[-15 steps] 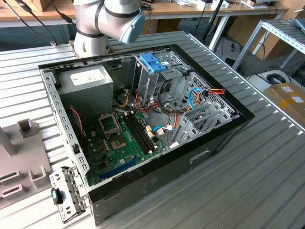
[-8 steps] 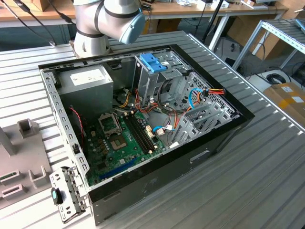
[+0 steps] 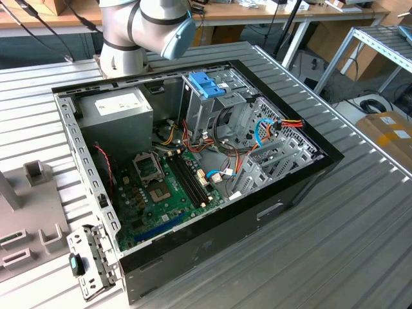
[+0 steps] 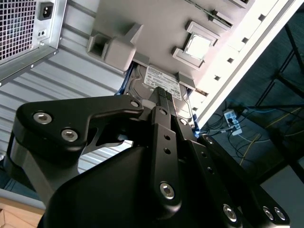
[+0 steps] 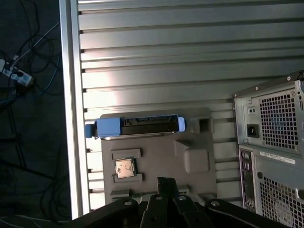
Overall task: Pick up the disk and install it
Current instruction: 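Reach for the disk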
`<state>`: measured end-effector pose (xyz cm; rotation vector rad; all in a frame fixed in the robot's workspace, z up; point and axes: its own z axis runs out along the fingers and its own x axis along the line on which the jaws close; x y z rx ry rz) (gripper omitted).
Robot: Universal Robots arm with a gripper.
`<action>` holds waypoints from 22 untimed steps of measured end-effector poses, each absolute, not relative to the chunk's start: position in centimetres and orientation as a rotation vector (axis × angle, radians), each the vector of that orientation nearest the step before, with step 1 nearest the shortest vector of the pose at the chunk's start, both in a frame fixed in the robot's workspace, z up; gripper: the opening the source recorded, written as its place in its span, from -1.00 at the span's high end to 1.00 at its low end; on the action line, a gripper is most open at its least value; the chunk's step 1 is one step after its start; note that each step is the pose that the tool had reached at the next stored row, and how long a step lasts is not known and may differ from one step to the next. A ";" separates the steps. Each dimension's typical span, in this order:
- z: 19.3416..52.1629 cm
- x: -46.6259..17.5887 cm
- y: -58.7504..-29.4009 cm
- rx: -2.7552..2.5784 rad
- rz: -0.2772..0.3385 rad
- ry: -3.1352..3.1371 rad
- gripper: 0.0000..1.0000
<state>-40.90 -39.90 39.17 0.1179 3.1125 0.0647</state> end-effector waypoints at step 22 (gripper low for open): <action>39.1 -42.4 -39.9 0.118 0.065 3.112 0.80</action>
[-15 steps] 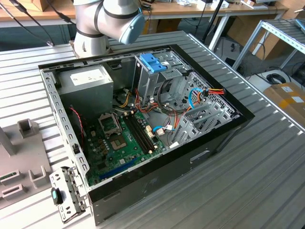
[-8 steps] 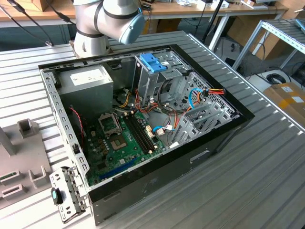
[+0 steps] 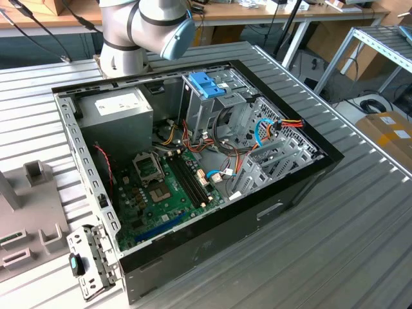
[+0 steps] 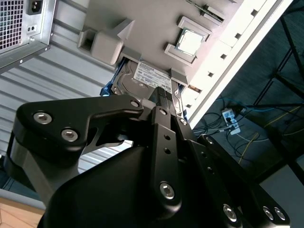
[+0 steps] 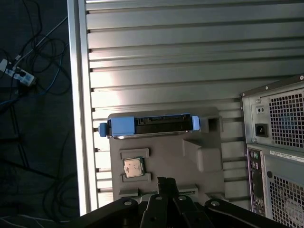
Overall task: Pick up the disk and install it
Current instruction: 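Reach for the disk, then pick up the disk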
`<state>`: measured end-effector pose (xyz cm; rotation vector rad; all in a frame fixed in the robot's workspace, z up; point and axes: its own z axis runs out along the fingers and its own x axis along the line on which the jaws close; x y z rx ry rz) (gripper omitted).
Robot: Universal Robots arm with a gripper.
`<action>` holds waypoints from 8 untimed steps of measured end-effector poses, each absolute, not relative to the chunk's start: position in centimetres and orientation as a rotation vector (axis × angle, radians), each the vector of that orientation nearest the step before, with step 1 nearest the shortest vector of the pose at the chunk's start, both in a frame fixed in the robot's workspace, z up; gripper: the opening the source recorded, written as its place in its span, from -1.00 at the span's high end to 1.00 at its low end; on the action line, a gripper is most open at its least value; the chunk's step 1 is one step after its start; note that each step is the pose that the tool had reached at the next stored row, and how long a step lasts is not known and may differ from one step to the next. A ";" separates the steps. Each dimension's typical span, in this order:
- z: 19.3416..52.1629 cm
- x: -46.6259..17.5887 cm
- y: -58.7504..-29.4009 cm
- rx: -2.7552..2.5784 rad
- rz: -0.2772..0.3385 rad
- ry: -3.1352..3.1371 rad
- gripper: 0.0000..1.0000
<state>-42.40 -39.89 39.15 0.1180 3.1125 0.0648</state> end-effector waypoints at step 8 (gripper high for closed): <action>39.1 -42.4 -39.9 0.118 0.065 3.112 0.80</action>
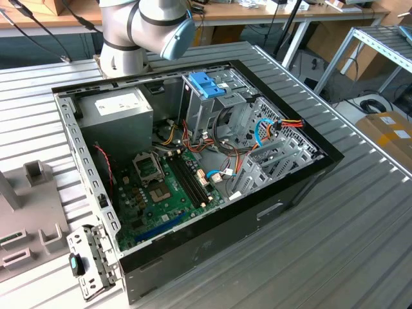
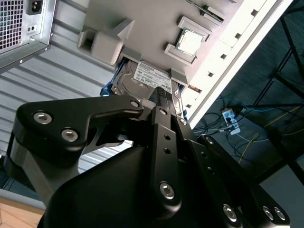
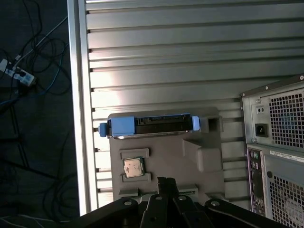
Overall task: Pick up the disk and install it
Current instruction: 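Pick up the disk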
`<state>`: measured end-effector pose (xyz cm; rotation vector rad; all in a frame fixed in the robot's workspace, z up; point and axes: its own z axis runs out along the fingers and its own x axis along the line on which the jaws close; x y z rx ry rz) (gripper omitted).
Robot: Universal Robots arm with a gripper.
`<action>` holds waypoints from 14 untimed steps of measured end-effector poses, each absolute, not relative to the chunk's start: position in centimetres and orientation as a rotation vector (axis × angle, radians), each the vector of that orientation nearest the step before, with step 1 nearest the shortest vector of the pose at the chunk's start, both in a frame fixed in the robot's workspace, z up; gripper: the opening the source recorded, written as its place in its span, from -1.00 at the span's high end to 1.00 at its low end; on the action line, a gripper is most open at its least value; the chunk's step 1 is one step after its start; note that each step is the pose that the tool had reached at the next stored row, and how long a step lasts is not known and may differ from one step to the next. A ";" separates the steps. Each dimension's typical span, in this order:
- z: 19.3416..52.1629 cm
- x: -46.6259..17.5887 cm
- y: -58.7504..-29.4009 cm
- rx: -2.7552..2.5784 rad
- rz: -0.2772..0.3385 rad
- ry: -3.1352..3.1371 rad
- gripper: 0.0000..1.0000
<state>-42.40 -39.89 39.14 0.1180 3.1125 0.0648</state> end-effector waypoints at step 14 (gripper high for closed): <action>39.1 -42.4 -39.9 -0.145 0.068 3.115 0.80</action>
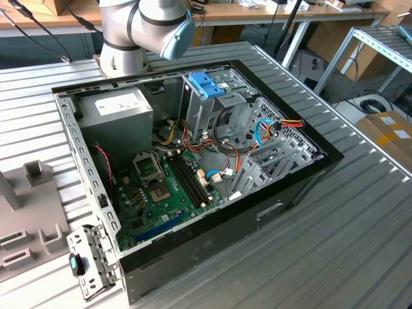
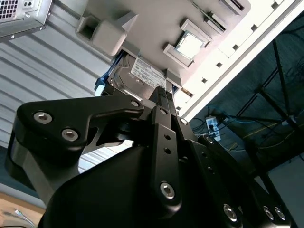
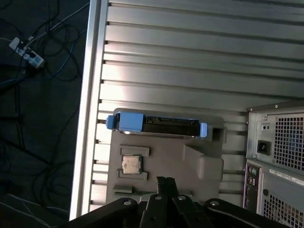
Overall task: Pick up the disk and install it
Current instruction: 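Pick up the disk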
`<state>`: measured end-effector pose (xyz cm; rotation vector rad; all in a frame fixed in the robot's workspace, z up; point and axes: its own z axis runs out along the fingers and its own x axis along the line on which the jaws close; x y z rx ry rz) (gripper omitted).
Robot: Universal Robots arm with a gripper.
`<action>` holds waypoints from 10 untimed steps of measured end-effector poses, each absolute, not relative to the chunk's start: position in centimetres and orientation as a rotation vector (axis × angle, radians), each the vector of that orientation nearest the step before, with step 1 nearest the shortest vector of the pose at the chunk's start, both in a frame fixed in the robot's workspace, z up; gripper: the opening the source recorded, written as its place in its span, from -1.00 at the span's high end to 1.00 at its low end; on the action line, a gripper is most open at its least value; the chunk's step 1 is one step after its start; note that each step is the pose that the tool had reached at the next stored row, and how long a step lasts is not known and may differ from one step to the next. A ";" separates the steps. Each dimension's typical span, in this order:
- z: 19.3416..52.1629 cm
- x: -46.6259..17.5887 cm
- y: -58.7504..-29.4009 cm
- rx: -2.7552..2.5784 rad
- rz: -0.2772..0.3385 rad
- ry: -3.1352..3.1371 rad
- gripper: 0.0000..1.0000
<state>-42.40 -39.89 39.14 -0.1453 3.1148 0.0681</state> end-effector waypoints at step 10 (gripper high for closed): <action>39.1 -42.4 -39.9 -0.325 0.070 3.104 0.80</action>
